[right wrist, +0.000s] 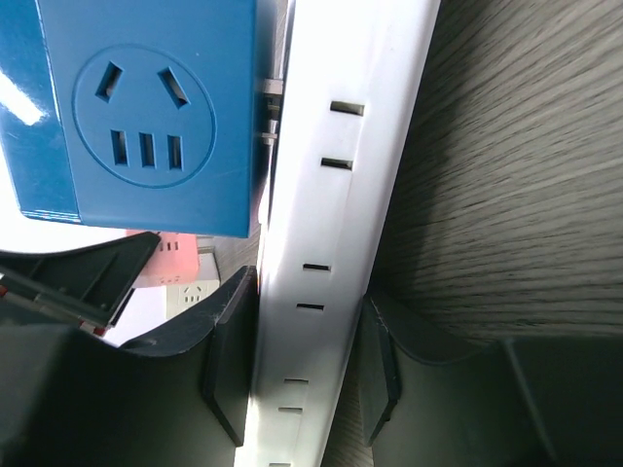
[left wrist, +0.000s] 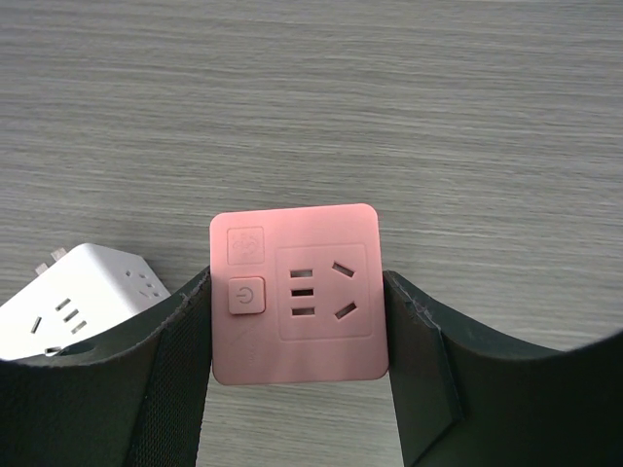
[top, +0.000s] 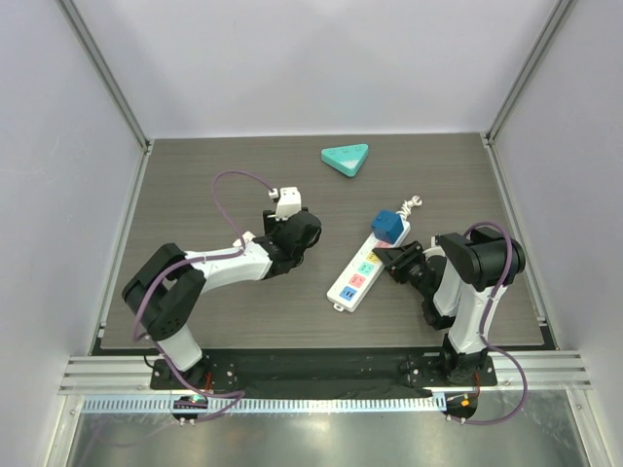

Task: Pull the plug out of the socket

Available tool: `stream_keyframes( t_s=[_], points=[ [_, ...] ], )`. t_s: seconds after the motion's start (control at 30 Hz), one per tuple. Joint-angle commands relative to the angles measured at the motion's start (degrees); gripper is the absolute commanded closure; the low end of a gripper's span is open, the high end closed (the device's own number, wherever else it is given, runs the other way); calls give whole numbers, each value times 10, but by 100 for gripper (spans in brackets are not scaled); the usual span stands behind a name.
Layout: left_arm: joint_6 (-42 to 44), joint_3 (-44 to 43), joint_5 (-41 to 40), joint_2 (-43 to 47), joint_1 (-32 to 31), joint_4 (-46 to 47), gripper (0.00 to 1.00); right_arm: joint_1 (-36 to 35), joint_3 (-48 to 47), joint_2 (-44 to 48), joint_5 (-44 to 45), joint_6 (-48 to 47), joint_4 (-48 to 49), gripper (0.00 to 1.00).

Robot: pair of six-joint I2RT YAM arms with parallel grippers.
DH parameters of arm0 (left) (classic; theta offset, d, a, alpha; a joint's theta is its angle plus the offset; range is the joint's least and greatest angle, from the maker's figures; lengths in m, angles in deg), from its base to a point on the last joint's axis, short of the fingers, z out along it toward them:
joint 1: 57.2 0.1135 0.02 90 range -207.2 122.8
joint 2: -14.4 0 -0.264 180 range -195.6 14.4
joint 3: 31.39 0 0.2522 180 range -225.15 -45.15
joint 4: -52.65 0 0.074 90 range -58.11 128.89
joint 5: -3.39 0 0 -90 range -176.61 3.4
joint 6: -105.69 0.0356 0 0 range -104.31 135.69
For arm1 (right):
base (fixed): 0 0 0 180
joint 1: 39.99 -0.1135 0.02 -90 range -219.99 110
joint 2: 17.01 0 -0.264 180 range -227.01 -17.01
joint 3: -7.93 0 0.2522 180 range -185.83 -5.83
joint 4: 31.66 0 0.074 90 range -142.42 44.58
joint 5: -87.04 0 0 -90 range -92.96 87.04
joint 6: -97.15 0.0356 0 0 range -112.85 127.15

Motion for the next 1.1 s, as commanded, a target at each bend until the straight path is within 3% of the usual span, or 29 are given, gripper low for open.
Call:
stream_keyframes(
  t_s=[0.0, 0.23, 0.43, 0.47, 0.53, 0.67, 0.87, 1.07],
  points=[
    [-42, -37, -30, -12, 9, -40, 99, -1, 34, -54, 41, -98, 42, 99],
    [-70, -33, -5, -12, 32, -48, 88, 0, 30, -61, 38, -98, 46, 99],
    [-73, -33, 1, -9, 34, -52, 58, 0, 25, -69, 34, -98, 47, 99],
    [-73, -33, -1, -8, 34, -52, 44, 0, 25, -70, 33, -97, 48, 99],
    [-72, -33, 2, -7, 34, -51, 28, 1, 24, -72, 33, -97, 49, 99],
    [-66, -35, 17, -4, 32, -45, 12, 0, 24, -77, 30, -95, 56, 99],
    [-31, -15, -6, 19, 1, -2, 0, 0, 24, -84, 28, -94, 66, 99],
    [44, 40, 43, 53, -34, 144, 0, 0, 25, -85, 25, -94, 65, 99]
  ],
)
